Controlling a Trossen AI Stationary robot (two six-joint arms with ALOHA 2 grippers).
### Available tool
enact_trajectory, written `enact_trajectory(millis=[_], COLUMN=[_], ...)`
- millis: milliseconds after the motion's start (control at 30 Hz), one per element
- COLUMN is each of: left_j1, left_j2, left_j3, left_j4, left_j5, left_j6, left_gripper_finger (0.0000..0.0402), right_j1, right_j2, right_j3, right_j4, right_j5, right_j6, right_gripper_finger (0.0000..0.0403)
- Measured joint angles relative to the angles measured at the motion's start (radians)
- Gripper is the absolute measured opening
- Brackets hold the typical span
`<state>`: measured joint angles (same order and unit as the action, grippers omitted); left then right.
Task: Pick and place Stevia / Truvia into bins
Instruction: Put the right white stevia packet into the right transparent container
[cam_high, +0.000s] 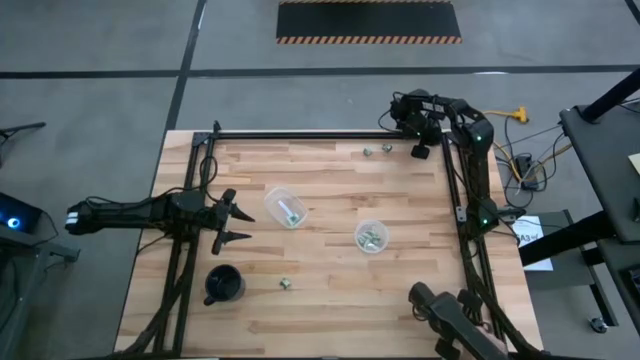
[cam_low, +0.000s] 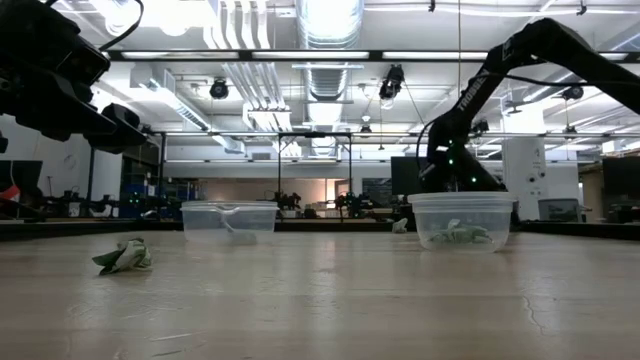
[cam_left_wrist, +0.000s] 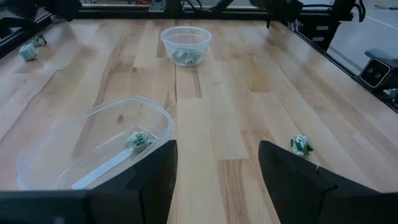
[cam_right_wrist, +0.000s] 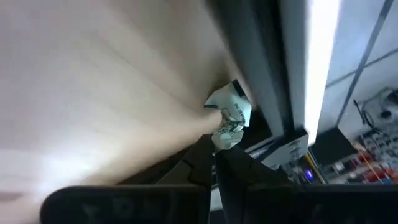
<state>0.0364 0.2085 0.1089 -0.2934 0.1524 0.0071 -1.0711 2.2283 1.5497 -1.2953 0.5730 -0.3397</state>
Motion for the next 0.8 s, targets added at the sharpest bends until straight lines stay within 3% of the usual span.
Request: enact_trajectory(millis=[600,800], left_j1=[0.0,0.0], left_j2=[0.0,0.0], left_j3=[0.0,0.0], left_j4=[0.0,0.0], left_j5=[0.0,0.0], left_j6=[0.0,0.0], left_gripper_finger=[0.0209,0.0209], right_j1=[0.073,0.114], right_j2=[-0.197,-0.35], right_j3=[-0.002,-0.093], right_j4=[-0.026,0.164], right_j5=[-0.192,-0.387], right_j6=[0.075,0.125], right_gripper_finger=[0.0008,0.0008])
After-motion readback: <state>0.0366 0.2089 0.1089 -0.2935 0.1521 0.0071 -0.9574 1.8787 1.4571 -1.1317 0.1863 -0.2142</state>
